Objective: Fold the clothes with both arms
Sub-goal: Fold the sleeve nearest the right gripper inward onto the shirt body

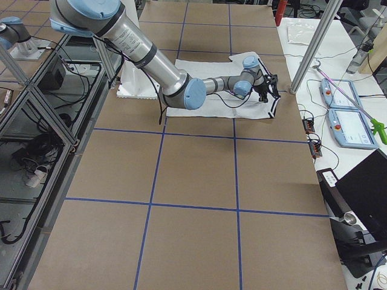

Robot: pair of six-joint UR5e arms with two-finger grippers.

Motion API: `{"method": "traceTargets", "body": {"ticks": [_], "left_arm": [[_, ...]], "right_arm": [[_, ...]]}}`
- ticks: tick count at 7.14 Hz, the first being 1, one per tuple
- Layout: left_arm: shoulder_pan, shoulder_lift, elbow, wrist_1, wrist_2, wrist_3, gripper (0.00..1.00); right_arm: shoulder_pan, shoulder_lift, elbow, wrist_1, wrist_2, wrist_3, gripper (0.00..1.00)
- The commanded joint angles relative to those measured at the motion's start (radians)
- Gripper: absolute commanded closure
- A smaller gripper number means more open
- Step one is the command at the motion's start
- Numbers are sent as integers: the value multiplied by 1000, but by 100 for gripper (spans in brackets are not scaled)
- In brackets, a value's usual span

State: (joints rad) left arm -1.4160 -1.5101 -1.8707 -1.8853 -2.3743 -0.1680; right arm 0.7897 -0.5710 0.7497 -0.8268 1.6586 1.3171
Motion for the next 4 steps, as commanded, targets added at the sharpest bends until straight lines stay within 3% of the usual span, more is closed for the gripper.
{"method": "traceTargets", "body": {"ticks": [1,3,4], "left_arm": [[3,-5,10,0,0,-1,0],[5,-5,10,0,0,-1,0],[3,-5,10,-2,0,-1,0]], "right_arm": [[0,14,-30,0,-28,1,100],[0,40,-58,0,-46,10,100],[2,46,-75,0,-59,10,45]]}}
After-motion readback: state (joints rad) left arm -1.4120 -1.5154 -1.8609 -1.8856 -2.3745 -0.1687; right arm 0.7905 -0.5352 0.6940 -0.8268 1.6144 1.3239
